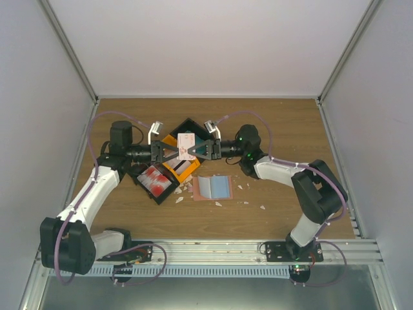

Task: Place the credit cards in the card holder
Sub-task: Pick up the credit card from the storage box, then insert the credit card into the card holder.

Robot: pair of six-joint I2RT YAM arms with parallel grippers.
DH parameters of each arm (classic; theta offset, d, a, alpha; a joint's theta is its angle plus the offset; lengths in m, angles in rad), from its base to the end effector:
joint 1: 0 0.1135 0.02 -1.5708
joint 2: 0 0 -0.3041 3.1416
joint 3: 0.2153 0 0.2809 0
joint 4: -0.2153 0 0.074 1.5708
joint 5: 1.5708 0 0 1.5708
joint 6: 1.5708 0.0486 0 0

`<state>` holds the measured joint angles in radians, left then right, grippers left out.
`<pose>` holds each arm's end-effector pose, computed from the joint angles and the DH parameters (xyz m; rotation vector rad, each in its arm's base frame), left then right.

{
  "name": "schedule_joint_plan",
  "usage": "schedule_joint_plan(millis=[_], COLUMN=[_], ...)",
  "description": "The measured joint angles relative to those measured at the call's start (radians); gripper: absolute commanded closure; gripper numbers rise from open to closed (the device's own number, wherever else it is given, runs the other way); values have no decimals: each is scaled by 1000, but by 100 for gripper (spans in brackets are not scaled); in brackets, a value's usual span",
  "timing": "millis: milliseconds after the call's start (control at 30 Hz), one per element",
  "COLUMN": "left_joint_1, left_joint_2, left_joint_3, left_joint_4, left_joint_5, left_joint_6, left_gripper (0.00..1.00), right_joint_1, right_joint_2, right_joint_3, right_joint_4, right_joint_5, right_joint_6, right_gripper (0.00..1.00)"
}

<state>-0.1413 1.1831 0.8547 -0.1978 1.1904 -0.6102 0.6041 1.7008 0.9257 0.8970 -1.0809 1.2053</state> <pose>0.2547 -0.0818 0.3171 0.2935 2.1260 -1.6819 0.2996 0.2589 0.2777 -0.5808 1.9100 2.0807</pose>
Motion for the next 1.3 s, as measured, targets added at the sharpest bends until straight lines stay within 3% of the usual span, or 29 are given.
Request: schedule_joint_plan(millis=[400,500,700,800,967,1100,1300], left_joint_1=[2,16,53,57,30,-89,-341], left_joint_2=[0,-2,-5,-19,-55,-95,-124], left_joint_3=[10,15,61,88,53,-47,-191], left_joint_4=[-16,-24,-114,-164,-185,-155,-59], left_joint_5=[-25,-29,-81,-146,-246,-338,-552], left_joint_6=[-27,-27,21,61,64,6,-125], left_gripper=[100,100,100,100,100,100,100], right_joint_1=[-53,-60,-115,-169,-202,-193,-132], right_joint_2=[-24,-33,-89,-153,-320,-462,-587], right_joint_3=[-63,-74,-152,-194,-194,-197,-273], right_joint_4=[-8,-7,-19,-126,-507,-787,-1027], right_joint_5=[7,10,23,46,208,407,639], right_joint_6=[-5,-5,-17,-87,-326,-471,-544], right_gripper=[92,97,100,100,100,99,100])
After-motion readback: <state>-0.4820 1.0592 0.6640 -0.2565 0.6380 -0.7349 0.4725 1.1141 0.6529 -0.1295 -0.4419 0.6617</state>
